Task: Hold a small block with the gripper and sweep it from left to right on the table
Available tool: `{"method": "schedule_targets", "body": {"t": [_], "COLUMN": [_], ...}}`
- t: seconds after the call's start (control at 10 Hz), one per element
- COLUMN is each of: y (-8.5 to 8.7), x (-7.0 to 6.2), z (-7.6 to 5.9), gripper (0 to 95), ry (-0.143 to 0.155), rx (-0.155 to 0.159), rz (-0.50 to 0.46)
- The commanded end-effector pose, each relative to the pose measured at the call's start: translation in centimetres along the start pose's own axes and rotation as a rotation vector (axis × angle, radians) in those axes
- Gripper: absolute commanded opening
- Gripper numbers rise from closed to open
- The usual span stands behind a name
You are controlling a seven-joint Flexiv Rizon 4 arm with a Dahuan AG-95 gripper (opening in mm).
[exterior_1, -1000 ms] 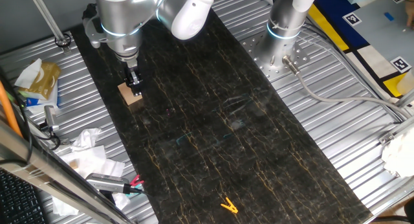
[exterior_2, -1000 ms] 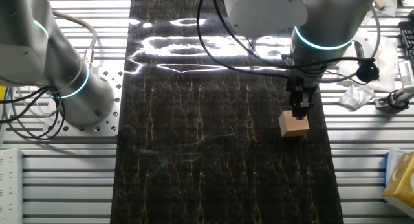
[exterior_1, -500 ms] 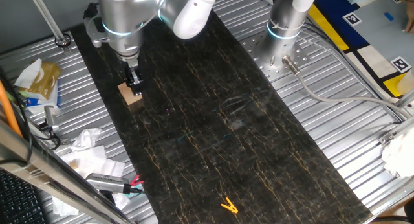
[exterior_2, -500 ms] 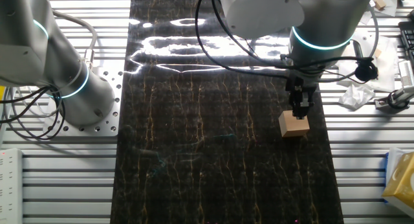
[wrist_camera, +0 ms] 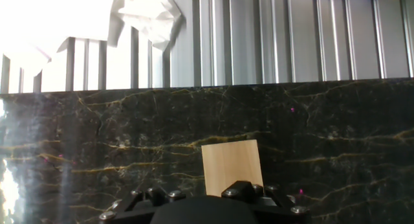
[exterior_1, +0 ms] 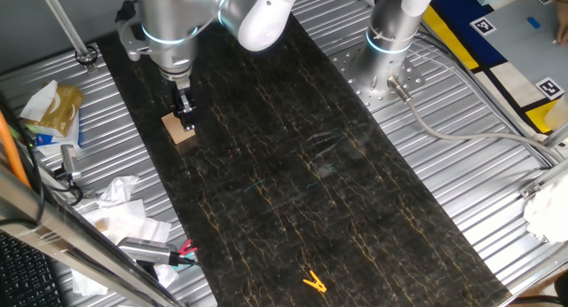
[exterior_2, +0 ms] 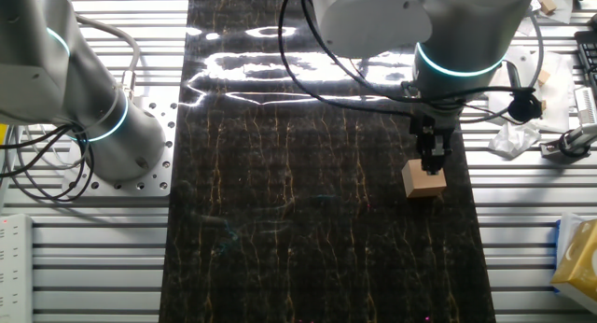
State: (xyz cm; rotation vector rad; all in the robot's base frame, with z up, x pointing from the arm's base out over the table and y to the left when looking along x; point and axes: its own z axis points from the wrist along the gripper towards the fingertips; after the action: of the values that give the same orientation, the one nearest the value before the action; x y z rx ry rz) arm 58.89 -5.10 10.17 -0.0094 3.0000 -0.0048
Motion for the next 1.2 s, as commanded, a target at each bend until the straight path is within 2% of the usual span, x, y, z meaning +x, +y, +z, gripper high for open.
{"method": "schedule_targets", "body": {"t": [0.1, 0.2, 0.5, 1.2], "y": [-0.1, -0.3, -1.6, -2.6], "x": [0.0, -0.2, -0.8, -1.9], "z": [0.0, 0.3, 1.2, 2.5], "gripper": [76.0, 76.0, 76.0, 76.0], "ry": [-0.001, -0.004, -0.007, -0.007], "rx": [0.008, 0.014, -0.005, -0.011], "rz": [-0.004, -0.007, -0.031, -0.039]}}
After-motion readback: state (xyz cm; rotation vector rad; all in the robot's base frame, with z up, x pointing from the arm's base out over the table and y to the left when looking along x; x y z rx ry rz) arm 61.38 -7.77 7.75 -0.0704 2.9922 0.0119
